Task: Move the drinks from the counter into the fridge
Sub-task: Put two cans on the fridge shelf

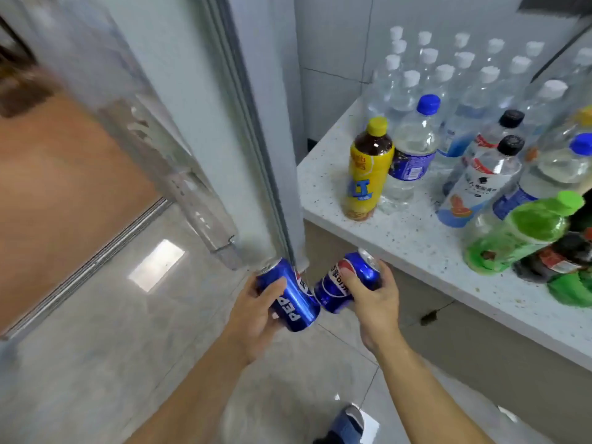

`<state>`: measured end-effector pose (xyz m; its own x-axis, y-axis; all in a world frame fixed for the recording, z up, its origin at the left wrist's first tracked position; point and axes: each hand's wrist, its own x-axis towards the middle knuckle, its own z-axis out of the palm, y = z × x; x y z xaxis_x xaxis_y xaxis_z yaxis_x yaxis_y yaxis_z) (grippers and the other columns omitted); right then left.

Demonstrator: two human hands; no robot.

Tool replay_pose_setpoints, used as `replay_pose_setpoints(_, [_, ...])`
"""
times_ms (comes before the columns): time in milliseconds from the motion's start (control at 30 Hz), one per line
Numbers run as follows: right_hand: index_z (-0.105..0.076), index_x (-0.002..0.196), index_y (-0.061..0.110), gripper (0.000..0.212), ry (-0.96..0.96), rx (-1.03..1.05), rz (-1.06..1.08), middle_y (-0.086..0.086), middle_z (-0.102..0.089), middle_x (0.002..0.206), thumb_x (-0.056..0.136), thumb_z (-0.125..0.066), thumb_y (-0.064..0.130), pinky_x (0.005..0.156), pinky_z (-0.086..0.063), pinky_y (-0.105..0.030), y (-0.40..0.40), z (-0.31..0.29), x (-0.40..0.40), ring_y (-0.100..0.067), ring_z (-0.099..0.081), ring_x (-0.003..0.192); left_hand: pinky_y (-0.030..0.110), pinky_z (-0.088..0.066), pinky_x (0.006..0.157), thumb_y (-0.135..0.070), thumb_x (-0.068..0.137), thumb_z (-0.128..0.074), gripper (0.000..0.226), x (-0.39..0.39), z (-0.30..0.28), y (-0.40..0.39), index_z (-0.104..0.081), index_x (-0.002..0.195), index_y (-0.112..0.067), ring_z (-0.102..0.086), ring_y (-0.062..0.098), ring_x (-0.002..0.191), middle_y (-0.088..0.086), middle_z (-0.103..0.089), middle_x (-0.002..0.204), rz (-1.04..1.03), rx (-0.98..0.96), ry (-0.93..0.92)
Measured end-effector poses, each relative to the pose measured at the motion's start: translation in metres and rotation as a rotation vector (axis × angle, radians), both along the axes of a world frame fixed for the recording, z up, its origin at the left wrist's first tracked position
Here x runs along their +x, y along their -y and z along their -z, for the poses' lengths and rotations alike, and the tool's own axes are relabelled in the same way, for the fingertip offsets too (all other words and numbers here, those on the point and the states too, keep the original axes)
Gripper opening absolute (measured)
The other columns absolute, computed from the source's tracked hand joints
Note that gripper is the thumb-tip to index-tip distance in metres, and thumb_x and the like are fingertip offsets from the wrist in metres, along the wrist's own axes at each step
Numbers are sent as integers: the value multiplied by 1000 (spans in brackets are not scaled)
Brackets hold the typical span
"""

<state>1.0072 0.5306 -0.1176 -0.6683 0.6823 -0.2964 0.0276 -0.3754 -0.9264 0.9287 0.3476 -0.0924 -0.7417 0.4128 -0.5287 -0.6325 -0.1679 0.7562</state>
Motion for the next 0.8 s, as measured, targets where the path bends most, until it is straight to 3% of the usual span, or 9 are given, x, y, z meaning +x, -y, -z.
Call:
replay_pose_setpoints(100, [-70,110,22,31,28,-130,-100,-7,-75,100,80,-80,17,77,-60,-40,52,-3,-19,-22,-72,88,54,-56,79,-34,75,-70,59,-4,-2,62,-58,130,-20,-62,40,115,17,-66,125,-132,7,102])
replay_pose_setpoints(167, [-71,106,18,23,85,-279,-205,-9,-74,93,84,-75,25,67,-59,-41,94,-6,-32,-22,-71,77,50,-58,81,-45,76,-65,61,-10,-4,107,-58,131,-21,-67,35,107,13,-69,120,-191,-16,116])
replay_pose_setpoints(233, [-69,106,11,35,146,-502,-306,-10,-72,88,81,-73,35,65,-58,-42,140,-11,-45,-25,-70,72,41,-60,72,-52,77,-62,57,-14,-7,157,-65,123,-17,-73,28,90,10,-74,108,-254,23,137])
replay_pose_setpoints(367, [-74,103,-2,60,155,-815,-444,-19,-71,103,71,-74,49,81,-55,-47,238,-22,-70,-35,-70,84,37,-57,66,-54,84,-57,50,-21,-10,260,-72,111,-14,-69,28,79,14,-69,106,-315,205,119])
replay_pose_setpoints(567, [-72,107,-1,67,212,-866,-620,-18,-70,108,66,-77,52,78,-56,-45,364,-22,-117,-33,-69,84,42,-58,72,-61,71,-72,73,-40,-4,388,-66,121,-7,-68,33,82,19,-66,108,-342,281,166])
replay_pose_setpoints(800, [-66,116,4,78,339,-684,-731,-16,-74,103,60,-77,58,74,-60,-43,443,-15,-202,-30,-73,80,41,-58,69,-57,81,-63,67,-114,4,457,-60,124,-6,-68,29,80,16,-69,105,-483,205,220])
